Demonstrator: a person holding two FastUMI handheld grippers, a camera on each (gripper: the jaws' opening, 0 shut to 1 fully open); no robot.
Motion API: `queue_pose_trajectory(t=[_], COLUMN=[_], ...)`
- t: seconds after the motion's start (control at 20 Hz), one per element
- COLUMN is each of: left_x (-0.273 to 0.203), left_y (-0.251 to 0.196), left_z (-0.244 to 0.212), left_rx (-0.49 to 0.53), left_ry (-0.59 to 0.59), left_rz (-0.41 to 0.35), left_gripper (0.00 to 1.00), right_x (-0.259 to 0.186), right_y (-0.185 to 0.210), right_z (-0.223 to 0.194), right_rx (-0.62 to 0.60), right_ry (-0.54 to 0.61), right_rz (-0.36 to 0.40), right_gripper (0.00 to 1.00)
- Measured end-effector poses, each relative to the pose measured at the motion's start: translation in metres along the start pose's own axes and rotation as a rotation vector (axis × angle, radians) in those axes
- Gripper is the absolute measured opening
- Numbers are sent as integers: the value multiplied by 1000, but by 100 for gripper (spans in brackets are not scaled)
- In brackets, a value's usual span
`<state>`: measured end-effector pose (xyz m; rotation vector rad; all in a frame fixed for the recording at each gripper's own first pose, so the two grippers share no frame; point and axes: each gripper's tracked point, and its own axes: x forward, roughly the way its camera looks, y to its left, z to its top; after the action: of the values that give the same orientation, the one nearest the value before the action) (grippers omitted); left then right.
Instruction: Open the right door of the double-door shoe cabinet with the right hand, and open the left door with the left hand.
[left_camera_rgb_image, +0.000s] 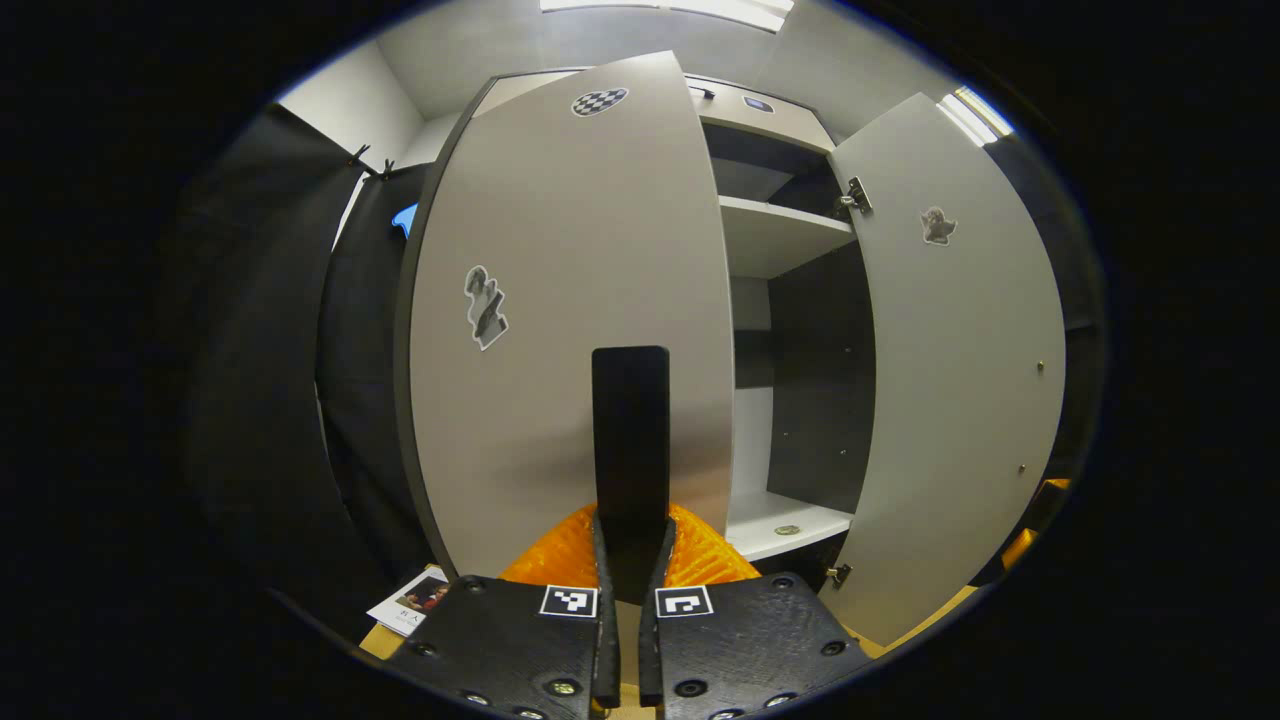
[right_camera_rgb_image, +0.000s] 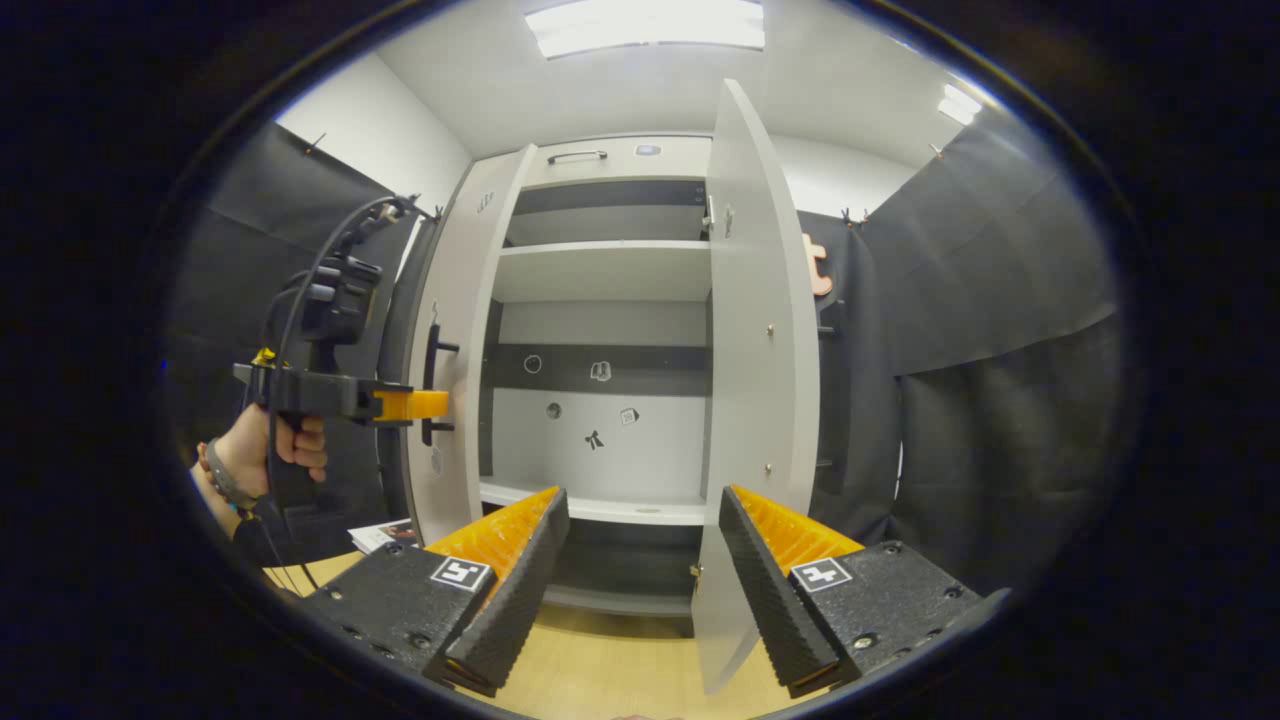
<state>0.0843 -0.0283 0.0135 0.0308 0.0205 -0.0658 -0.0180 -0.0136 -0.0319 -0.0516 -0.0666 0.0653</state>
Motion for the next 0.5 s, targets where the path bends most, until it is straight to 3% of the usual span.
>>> queue_pose_trajectory(t=[0.15, 0.3, 0.5], left_x=[-16, -35, -56], left_y=[9, 27, 49], left_z=[-1, 1, 0], left_rx=[-6, 32, 8], left_ry=[16, 7, -5], left_rz=[-13, 20, 58], left_gripper=[7, 7, 6], right_x=[-1, 3, 8], right_y=[-2, -2, -1], right_z=[-1, -4, -5], right_rx=[5, 19, 23], right_ry=[1, 3, 6], right_rz=[-4, -9, -2], right_gripper=[94, 94, 94])
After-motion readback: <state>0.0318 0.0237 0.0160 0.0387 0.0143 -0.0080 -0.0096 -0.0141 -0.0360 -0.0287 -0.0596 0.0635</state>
